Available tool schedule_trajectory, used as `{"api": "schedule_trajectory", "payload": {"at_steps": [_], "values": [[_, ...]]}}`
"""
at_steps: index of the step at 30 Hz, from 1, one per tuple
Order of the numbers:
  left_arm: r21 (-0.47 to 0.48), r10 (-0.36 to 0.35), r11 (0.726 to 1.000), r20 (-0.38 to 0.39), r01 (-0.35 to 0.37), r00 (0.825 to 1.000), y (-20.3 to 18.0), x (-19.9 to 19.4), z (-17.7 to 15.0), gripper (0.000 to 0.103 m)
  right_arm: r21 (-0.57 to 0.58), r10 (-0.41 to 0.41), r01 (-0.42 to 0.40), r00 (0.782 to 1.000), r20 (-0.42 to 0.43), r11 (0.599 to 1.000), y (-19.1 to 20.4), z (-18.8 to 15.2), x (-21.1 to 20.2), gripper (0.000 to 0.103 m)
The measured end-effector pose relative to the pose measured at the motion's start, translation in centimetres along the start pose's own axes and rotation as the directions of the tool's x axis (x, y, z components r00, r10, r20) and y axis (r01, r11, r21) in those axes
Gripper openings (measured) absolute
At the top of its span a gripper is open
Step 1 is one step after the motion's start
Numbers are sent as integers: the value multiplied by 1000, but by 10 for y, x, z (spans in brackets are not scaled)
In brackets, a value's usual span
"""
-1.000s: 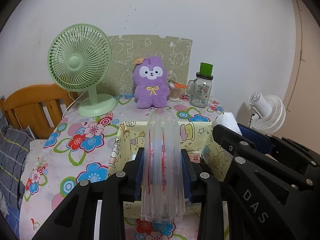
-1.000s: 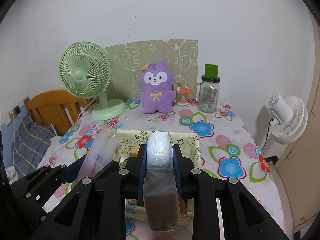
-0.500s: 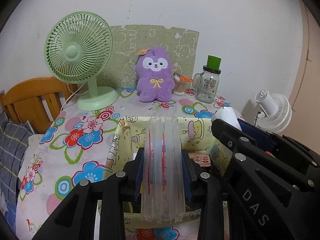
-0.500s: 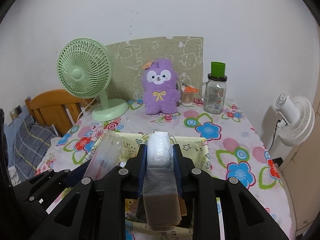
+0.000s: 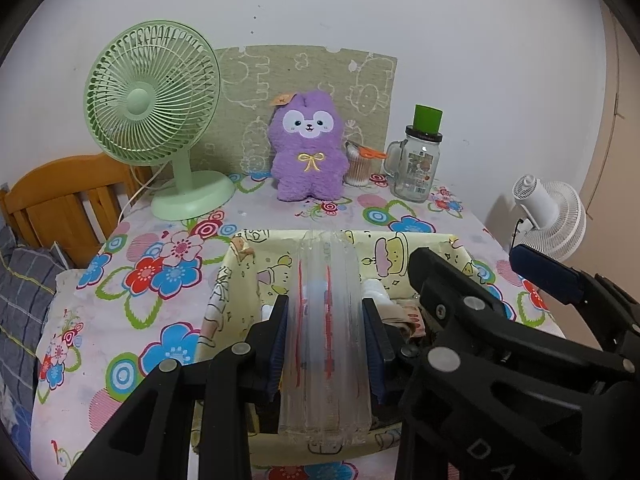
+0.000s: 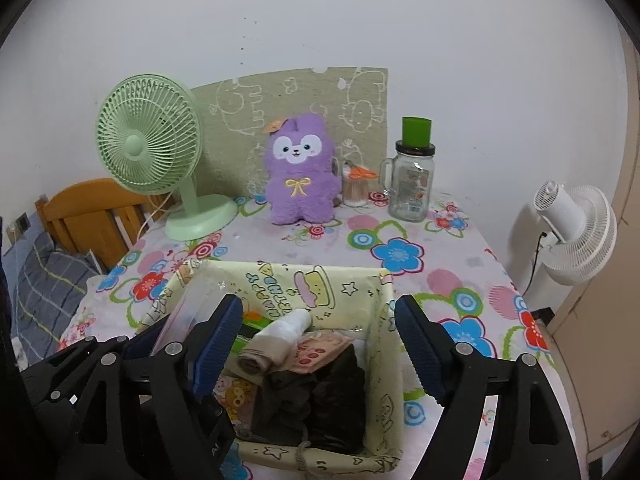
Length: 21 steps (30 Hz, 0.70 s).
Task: Organize soft objects
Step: 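Lower the roll and straw pack into the box and open both tools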
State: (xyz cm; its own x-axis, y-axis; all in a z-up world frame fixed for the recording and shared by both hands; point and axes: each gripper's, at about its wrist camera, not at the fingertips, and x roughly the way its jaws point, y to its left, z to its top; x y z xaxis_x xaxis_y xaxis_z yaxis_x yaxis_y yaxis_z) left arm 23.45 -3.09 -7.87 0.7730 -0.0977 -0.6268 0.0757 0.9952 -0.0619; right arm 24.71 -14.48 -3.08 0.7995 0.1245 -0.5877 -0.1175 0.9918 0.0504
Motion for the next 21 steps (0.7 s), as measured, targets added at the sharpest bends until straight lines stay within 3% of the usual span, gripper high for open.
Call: {"api": "schedule_trajectory", "payload": {"at_steps": [8, 11, 13, 15, 17, 20, 21], "values": [[33, -6, 999, 16, 6, 1000, -13, 1, 7, 36, 45, -14, 14, 1000, 1, 999, -15, 2, -4, 81], [47, -3, 999, 18, 2, 1000, -18, 4, 10, 41, 52, -19, 19, 1000, -2, 998, -21, 0, -4, 81], [54, 27, 998, 32, -28, 999, -22, 5, 10, 49, 53, -24, 24, 1000, -6, 998, -24, -1, -4, 81], [63, 37, 997, 47, -40, 998, -25, 6, 10, 69, 59, -33, 33, 999, -13, 998, -28, -1, -3, 81], [66, 48, 996, 48, -51, 998, -27, 9, 11, 75, 62, -38, 39, 999, -14, 997, -31, -1, -2, 81], [62, 51, 997, 46, -54, 998, -26, 11, 12, 91, 60, -38, 39, 999, -17, 997, -30, -2, -2, 81], [63, 53, 996, 42, -56, 998, -26, 12, 12, 92, 61, -36, 38, 999, -19, 997, -30, -2, -2, 81]]}}
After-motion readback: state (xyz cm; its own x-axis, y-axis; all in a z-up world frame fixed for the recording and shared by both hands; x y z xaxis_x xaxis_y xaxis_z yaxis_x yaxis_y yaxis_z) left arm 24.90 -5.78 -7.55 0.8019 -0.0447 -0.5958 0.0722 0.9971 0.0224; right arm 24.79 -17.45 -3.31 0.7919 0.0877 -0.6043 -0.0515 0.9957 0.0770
